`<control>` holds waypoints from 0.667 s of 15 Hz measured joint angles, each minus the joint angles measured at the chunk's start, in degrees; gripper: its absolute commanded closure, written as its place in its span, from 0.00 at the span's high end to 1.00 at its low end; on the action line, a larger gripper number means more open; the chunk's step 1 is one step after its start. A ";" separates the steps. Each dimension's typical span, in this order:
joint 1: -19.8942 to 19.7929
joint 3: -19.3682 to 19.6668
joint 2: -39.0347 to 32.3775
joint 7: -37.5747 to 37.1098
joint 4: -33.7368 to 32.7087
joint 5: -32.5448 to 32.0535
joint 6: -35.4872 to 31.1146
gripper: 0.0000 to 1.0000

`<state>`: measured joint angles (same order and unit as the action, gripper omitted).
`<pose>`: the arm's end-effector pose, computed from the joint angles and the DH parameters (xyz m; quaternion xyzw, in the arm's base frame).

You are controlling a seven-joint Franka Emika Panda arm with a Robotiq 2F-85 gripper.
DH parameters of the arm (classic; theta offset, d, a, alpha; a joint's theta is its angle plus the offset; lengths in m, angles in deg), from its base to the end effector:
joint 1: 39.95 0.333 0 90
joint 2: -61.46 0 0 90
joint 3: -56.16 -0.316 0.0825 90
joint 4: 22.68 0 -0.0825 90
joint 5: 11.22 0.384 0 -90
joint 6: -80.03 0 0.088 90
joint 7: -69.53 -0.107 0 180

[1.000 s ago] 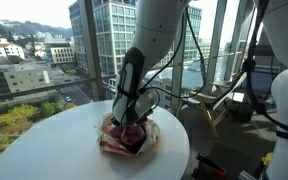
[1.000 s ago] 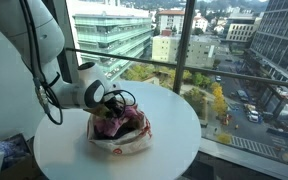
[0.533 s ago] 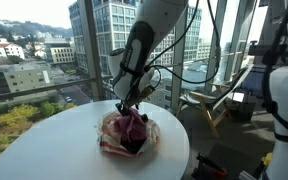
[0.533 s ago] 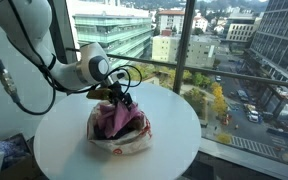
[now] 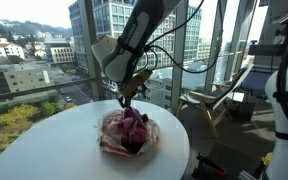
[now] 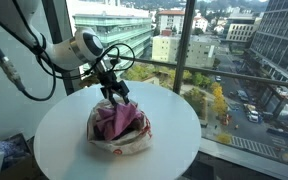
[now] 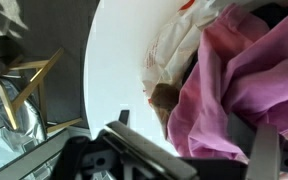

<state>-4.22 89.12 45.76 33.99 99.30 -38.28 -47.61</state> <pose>0.5573 0.0165 0.2942 0.9590 -0.1174 0.0115 0.2576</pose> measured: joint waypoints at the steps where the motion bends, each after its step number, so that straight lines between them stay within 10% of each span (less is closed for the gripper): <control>1: -2.79 -2.99 0.53 -0.83 -0.07 -0.56 2.07 1.00; 10: -24.42 -19.76 -3.60 -5.90 1.21 -0.91 4.09 1.00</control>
<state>-28.64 69.37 42.16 28.09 100.51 -39.18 -43.52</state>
